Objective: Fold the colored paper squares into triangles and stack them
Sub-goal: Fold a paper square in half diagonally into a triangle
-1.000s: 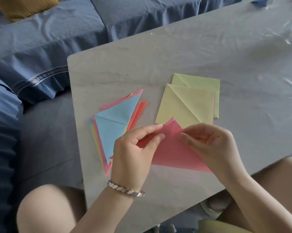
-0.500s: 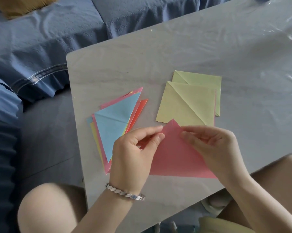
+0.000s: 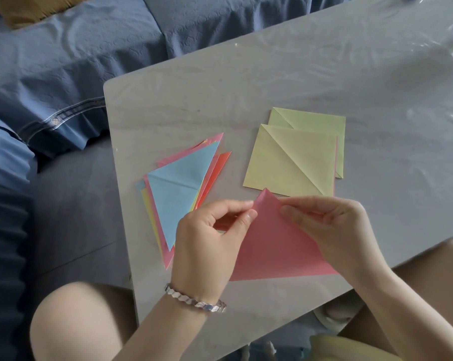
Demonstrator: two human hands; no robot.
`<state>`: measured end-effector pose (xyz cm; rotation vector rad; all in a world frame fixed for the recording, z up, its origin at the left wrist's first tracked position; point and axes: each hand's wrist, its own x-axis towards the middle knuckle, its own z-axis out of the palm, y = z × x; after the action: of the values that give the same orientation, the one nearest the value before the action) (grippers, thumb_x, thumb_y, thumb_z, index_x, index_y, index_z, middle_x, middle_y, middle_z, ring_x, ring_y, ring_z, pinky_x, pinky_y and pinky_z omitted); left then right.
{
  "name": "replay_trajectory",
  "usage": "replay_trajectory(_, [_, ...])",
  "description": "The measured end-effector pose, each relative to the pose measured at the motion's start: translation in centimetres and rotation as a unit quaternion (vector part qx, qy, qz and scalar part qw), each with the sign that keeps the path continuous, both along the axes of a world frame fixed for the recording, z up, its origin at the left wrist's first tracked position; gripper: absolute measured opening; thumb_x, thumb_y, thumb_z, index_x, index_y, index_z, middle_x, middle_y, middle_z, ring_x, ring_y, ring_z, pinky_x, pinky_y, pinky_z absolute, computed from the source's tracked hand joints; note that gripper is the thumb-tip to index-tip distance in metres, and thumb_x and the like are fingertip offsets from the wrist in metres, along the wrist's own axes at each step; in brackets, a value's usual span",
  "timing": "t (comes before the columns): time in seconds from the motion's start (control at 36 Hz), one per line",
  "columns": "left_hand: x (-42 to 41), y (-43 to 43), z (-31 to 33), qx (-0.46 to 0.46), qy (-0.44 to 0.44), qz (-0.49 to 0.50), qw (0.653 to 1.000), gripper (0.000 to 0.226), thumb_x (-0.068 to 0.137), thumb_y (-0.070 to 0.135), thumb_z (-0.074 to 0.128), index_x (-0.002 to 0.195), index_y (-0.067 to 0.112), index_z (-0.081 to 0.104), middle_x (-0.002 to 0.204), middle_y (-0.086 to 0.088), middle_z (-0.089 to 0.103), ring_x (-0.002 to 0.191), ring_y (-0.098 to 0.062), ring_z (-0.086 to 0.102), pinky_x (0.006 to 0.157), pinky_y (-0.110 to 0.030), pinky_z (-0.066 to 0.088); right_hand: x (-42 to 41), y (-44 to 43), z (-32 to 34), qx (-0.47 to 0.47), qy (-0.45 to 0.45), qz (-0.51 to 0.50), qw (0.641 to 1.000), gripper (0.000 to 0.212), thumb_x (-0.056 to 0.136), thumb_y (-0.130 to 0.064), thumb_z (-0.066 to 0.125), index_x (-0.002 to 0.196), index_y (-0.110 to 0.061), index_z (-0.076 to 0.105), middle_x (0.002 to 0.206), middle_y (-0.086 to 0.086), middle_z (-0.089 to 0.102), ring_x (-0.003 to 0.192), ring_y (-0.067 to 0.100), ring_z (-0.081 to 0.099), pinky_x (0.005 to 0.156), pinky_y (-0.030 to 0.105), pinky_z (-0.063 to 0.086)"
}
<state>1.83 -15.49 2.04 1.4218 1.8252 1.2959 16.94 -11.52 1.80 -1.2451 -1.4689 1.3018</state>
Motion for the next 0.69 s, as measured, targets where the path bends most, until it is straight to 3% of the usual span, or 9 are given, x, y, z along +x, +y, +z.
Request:
replay_trajectory(0.19, [-0.2,-0.4,0.0,-0.091,-0.028,-0.044,0.994,0.034,0.071,0.011,0.076,0.08,0.041,0.063,0.07,0.022,0.067,0.061,0.004,0.062,0.065,-0.006,0.046,1.1,1.1,0.5,0.032,-0.142,0.135,0.98,0.021,0.076,-0.02,0.072,0.073,-0.041,0.072,0.079,-0.023,0.069,0.08,-0.007,0.061,0.076,0.005,0.042])
replay_trajectory(0.31, [-0.6,-0.2,-0.1,-0.171,-0.018,-0.137,0.976,0.024,0.075,0.012,0.073,0.074,0.036,0.07,0.07,0.015,0.07,0.068,-0.003,0.066,0.07,-0.02,0.053,1.2,2.4,1.0,0.086,-0.228,0.249,0.937,0.013,0.075,-0.027,0.072,0.079,-0.04,0.073,0.073,-0.032,0.064,0.079,-0.011,0.059,0.072,0.004,0.041])
replay_trajectory(0.36, [-0.6,0.1,-0.3,-0.176,-0.009,-0.145,0.974,0.02,0.075,0.012,0.072,0.071,0.032,0.072,0.065,0.015,0.069,0.063,-0.001,0.064,0.063,-0.016,0.05,0.9,3.3,0.9,0.134,-0.276,0.285,0.908,0.011,0.078,-0.027,0.072,0.084,-0.035,0.075,0.069,-0.031,0.06,0.075,-0.005,0.059,0.072,0.011,0.046])
replay_trajectory(0.42, [-0.7,0.8,-0.8,-0.169,-0.03,-0.113,0.979,0.014,0.074,0.012,0.073,0.069,0.025,0.072,0.057,0.015,0.066,0.053,0.003,0.059,0.057,-0.011,0.045,0.5,4.0,0.2,0.245,-0.31,0.268,0.878,0.012,0.081,-0.031,0.067,0.088,-0.027,0.075,0.075,-0.024,0.062,0.075,0.004,0.06,0.076,0.028,0.051])
replay_trajectory(0.5, [-1.4,2.2,-2.3,-0.176,-0.082,-0.012,0.981,0.018,0.074,0.01,0.074,0.061,0.021,0.068,0.051,0.009,0.064,0.046,-0.006,0.056,0.054,-0.021,0.051,-0.1,4.3,-1.5,0.363,-0.359,0.205,0.835,0.029,0.085,-0.033,0.053,0.098,-0.017,0.073,0.099,-0.002,0.07,0.096,0.019,0.064,0.093,0.039,0.047])
replay_trajectory(0.58, [-2.5,3.4,-4.0,-0.195,-0.133,0.084,0.968,0.02,0.074,0.007,0.074,0.059,0.019,0.067,0.054,0.004,0.064,0.049,-0.011,0.059,0.053,-0.023,0.053,-0.7,3.3,-3.4,0.349,-0.36,0.218,0.837,0.034,0.087,-0.032,0.047,0.106,-0.016,0.069,0.114,0.002,0.067,0.11,0.02,0.06,0.099,0.044,0.043])
replay_trajectory(0.69, [-3.2,3.9,-6.1,-0.213,-0.086,0.127,0.965,0.023,0.072,0.009,0.074,0.056,0.022,0.065,0.06,0.005,0.065,0.063,-0.021,0.062,0.07,-0.028,0.051,-1.0,0.9,-6.6,0.306,-0.406,0.3,0.808,0.042,0.088,-0.04,0.039,0.118,-0.021,0.063,0.123,-0.005,0.062,0.118,0.013,0.055,0.104,0.038,0.034])
